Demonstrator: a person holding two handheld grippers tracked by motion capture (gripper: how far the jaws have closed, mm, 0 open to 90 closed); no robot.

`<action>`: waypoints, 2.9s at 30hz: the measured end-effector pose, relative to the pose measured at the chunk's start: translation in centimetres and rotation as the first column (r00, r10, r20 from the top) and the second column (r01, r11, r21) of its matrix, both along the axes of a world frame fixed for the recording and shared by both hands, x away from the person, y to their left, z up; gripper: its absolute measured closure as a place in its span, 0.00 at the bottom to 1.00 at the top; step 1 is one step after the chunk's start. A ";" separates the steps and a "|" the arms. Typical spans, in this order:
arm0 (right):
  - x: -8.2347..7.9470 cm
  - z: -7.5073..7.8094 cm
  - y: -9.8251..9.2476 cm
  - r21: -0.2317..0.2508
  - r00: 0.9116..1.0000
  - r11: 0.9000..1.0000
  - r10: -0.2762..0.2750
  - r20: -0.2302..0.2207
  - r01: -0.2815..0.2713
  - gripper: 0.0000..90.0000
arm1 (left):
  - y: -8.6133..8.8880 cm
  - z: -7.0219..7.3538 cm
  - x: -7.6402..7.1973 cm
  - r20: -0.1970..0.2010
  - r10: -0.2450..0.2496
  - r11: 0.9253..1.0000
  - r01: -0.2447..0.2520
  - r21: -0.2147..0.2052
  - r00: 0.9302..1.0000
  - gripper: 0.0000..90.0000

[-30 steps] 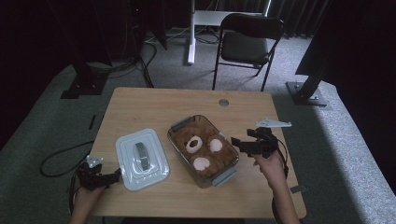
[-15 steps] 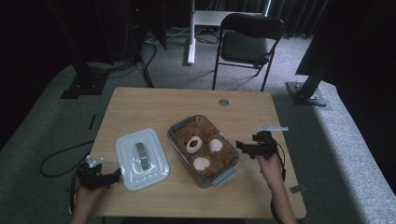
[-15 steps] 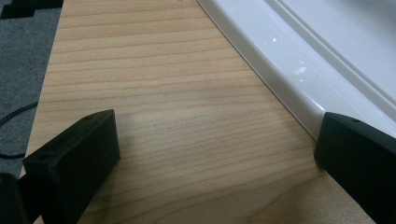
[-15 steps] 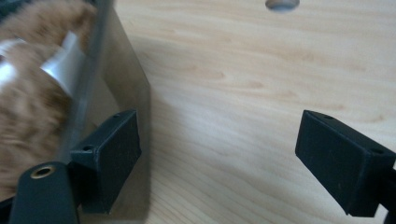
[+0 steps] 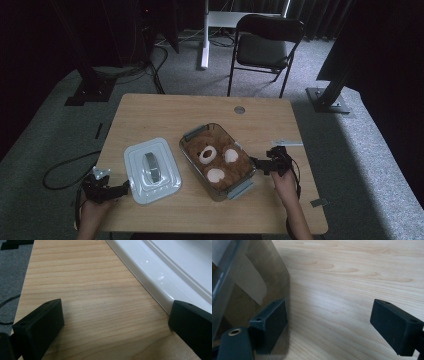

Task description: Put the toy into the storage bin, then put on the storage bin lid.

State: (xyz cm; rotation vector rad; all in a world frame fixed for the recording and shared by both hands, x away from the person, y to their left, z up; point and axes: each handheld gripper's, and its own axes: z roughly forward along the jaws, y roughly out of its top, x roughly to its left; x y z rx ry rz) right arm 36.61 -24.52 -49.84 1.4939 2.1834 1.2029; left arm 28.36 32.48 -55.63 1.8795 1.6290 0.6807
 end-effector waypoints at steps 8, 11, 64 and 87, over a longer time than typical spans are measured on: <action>-0.1 -0.6 -0.1 0.020 1.000 1.000 0.011 -0.021 -0.010 0.15 | -0.1 0.5 0.0 -0.053 -0.030 1.000 0.030 0.002 0.998 0.01; -0.1 -0.7 -0.1 0.027 1.000 1.000 0.014 -0.027 -0.013 0.15 | -0.2 0.9 0.0 -0.060 -0.026 0.999 0.025 -0.026 0.998 0.01; -4.6 -1.8 4.8 0.052 0.973 0.972 0.231 -0.015 -0.230 0.16 | -9.1 3.4 5.2 -0.031 -0.157 0.985 0.155 -0.074 0.987 0.02; -5.9 -2.9 9.2 0.014 0.940 0.941 0.338 -0.039 -0.338 0.16 | -8.4 2.4 5.3 0.005 -0.167 0.983 0.167 -0.073 0.986 0.42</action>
